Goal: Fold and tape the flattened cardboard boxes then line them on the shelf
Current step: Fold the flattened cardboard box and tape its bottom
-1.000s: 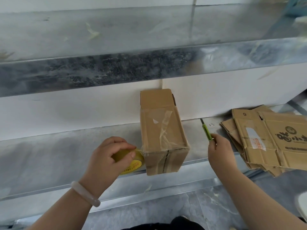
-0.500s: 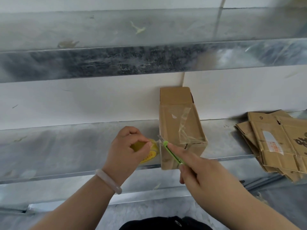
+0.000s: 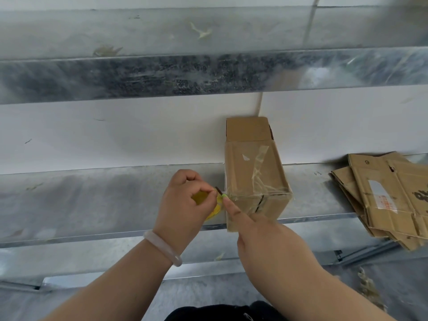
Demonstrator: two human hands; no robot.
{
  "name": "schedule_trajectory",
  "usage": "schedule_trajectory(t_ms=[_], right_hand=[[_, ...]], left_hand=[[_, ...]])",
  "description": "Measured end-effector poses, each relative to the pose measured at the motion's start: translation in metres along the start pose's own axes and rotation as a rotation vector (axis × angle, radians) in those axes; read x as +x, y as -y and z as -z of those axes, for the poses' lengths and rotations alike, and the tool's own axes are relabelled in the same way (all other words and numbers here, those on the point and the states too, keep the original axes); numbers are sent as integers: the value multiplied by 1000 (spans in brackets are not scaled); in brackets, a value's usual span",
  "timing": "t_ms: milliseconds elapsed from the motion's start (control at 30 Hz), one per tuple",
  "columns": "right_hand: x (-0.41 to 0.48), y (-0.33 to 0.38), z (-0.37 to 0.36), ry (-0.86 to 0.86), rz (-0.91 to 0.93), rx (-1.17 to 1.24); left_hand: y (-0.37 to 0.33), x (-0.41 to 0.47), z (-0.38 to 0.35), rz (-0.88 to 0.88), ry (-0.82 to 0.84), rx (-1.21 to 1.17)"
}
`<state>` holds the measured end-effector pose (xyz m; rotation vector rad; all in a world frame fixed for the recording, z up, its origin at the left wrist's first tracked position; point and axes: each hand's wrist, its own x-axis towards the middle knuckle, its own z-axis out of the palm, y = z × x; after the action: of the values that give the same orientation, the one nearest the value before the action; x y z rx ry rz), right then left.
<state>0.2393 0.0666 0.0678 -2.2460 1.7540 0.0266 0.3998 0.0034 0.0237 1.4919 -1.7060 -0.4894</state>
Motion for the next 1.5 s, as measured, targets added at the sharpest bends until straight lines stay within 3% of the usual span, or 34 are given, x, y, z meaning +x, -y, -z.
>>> schedule_trajectory(t_ms=[333,467,733,800,867,1000,1100,1300,1433,1500], right_hand=[[5,2,0,108,-46,-33],[2,-4,-3,160,-58,80],[-28,-47,-10,-372,272,211],[-37,-66,-1,-527,231,319],[-38,-86,4,-626,56,414],[2,-146,-20,-453,-359,327],[38,-184,-48,-306,-505,341],[87,-214,-81,-216,-508,199],[93,-220,-93,-158,-450,-62],[91,-214,-86,-143,-475,-5]], left_hand=[[2,0,1,-90,-6,120],[20,14,7,-91,-73,163],[90,37,-2,-123,-174,548],[108,39,-8,-94,-170,607],[124,33,-17,-114,-129,658],[147,8,-37,-123,-78,629],[156,-11,-48,-233,-76,551],[164,-12,-36,-325,83,428],[158,-15,-27,-215,212,439],[138,-16,-25,-143,176,333]])
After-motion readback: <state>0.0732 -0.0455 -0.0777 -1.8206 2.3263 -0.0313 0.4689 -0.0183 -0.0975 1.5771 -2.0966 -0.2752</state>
